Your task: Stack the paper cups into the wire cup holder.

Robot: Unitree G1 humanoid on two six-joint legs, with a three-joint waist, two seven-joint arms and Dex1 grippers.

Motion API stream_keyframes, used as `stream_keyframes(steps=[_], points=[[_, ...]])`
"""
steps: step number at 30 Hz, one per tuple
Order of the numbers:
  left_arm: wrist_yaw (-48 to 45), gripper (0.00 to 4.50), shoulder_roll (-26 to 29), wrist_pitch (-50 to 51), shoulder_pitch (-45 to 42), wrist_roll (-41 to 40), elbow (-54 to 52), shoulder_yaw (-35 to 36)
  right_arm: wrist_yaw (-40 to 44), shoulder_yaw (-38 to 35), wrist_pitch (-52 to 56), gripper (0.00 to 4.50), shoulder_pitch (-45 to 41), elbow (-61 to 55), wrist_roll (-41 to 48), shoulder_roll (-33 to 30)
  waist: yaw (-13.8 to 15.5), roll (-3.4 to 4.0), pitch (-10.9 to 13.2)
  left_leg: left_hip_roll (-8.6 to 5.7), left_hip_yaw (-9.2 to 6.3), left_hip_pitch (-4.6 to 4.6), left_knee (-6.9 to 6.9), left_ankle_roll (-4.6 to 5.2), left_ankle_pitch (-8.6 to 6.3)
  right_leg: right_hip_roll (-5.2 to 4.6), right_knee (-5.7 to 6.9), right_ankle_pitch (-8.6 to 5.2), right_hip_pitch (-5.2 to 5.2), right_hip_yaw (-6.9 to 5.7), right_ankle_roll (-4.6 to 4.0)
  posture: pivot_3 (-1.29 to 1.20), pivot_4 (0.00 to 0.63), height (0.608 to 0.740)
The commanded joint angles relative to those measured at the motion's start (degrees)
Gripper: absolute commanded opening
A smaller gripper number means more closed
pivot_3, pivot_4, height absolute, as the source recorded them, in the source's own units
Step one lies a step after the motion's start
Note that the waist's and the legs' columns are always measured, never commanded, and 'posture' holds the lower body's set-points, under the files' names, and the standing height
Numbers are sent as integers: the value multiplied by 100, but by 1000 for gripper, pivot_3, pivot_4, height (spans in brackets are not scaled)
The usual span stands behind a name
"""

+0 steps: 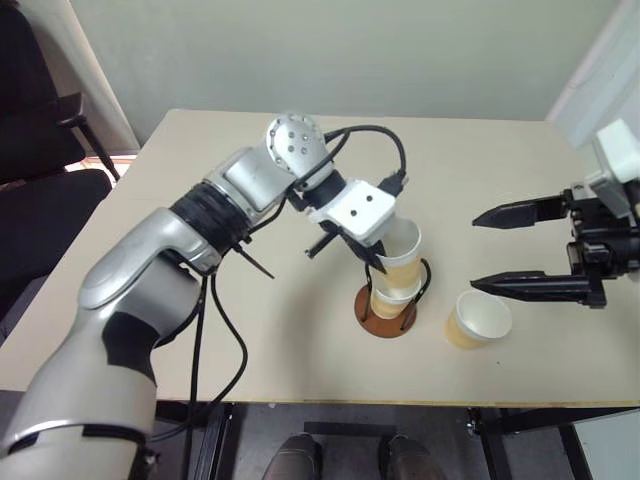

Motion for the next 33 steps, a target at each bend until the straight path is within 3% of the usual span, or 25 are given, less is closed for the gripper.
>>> stream_keyframes(steps=[1, 3, 7, 14, 18, 21, 29, 33], points=[[-193, 206, -83, -209, -127, 181, -16, 17, -54, -292, -1, 4404, -11, -72, 107, -105, 1, 0, 0, 0, 0, 0, 1, 0, 0, 0, 0, 0, 0, 0, 0, 0, 150, 740], [-193, 634, -135, -297, -121, 291, -3, 17, -73, -296, 1, 4404, -1, -81, 121, -101, 2, 0, 0, 0, 0, -1, 4, 2, -1, 0, 0, 1, 1, 0, 1, 0, 150, 740], [-193, 1956, -230, -352, -188, 366, 56, 79, -137, -286, -30, 4404, 68, -98, 74, -83, 6, 2, -1, 0, 1, -4, 13, 5, -6, 0, 0, 2, 1, 1, 4, 0, 150, 740], [-193, 4348, -566, 278, -249, 65, 326, 991, -601, -427, -69, 4404, 237, -182, 65, 151, 13, 3, -2, 0, 2, -8, 19, 7, -8, 0, -1, 4, 3, 0, 9, 0, 150, 740], [-193, 4473, -470, 1026, -225, -157, 570, 1772, -1151, -435, 152, 4404, 465, -343, 37, 234, 16, 8, -5, 0, 4, -7, 18, 6, -8, 0, 0, 3, 2, 1, 11, 0, 150, 740], [-193, 4473, -95, 1318, -58, -108, 690, 2131, -1247, -362, 129, 4404, 771, -565, -253, 89, 15, 10, -6, 1, 3, -4, 17, 6, -9, 1, 1, 3, 2, 1, 11, 0, 150, 740], [-193, 4473, 1071, 1851, 972, -99, 44, 2568, -246, -490, -677, 4404, 2170, -1162, -1559, -624, 14, 28, -13, 0, 0, -5, 17, 6, -12, 3, -2, -1, 0, 2, 15, 0, 150, 740], [-193, 4473, 1362, 2022, 1421, -35, -122, 2901, -79, -475, -914, 4404, 2444, -1261, -1792, -579, 31, 28, -13, -4, -4, -9, 23, 7, -12, 2, -5, 0, 1, 3, 15, 0, 150, 740]])
